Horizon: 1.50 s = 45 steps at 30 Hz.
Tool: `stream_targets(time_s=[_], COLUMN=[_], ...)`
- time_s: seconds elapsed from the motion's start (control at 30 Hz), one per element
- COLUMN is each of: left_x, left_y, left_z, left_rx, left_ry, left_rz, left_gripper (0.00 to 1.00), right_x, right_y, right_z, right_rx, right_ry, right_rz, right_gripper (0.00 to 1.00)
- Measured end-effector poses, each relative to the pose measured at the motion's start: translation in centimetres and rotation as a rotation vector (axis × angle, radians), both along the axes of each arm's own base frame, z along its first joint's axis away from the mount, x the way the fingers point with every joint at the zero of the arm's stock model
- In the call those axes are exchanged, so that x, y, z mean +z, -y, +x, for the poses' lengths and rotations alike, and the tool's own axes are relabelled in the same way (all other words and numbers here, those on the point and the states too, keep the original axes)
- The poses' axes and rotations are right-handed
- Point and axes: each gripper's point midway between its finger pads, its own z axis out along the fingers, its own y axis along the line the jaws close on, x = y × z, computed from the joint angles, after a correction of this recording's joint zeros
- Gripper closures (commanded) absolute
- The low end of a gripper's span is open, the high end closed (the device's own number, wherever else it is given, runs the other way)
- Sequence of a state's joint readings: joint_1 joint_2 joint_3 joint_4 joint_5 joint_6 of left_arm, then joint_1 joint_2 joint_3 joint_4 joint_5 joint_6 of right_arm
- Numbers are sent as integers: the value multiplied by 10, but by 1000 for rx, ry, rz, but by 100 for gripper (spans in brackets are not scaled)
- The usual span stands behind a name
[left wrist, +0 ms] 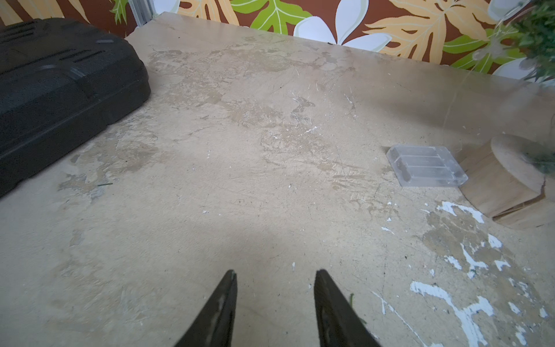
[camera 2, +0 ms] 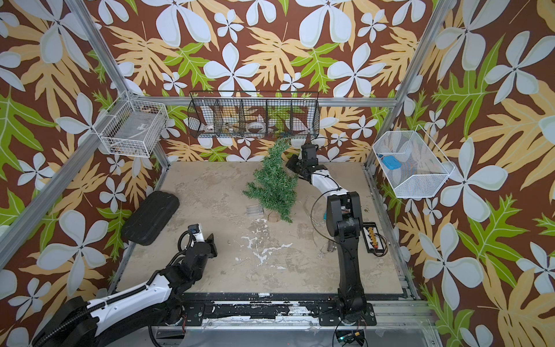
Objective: Remove string lights from the small christmas tree
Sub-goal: Adjust the light string at the center of the board.
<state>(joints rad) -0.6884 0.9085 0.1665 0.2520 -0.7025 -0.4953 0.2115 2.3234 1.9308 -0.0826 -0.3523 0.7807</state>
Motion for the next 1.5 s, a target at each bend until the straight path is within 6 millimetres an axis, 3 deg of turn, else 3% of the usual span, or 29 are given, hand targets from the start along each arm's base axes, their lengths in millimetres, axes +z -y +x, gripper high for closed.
stream_targets(time_s=[0.17, 0.27, 0.33, 0.43, 0.6, 0.7, 0.83, 0.97, 1.17, 1.3, 1.4, 1.5], left_x=[1, 2, 2, 2, 2, 2, 2, 1, 2, 0, -2, -2], left_y=[0, 0, 0, 0, 0, 1, 1, 2, 2, 2, 2, 3], left_z=[0, 1, 1, 1, 0, 0, 0, 0, 0, 0, 1, 2], left_rx=[2, 2, 2, 2, -1, -3, -5, -9, -9, -9, -9, -9], left_ry=[7, 12, 11, 11, 14, 13, 13, 11, 12, 7, 3, -2], left_rz=[-4, -8, -7, -7, -12, -13, -15, -17, -18, -13, -10, -6], left_gripper=[56, 56, 56, 56, 56, 56, 56, 56, 57, 58, 58, 58], right_x=[-57, -68, -66, -57, -31, -42, -64, -68, -58, -71, -86, -101], right_y=[-3, 1, 5, 21, 65, 81, 75, 61, 36, 27, 17, 8], right_z=[-23, -29, -30, -41, -71, -93, -111, -104, -55, -28, -19, -18], right_rx=[26, 38, 47, 44, -16, -35, 14, 53, 60, 59, 79, 104], right_ry=[-137, -174, -178, -185, -170, -199, -244, -241, -163, -146, -152, -159], right_rz=[-14, -27, -39, -65, -113, -168, -199, -165, -181, -244, -282, -320], right_gripper=[98, 78, 56, 42, 40, 40, 40, 41, 37, 32, 32, 41])
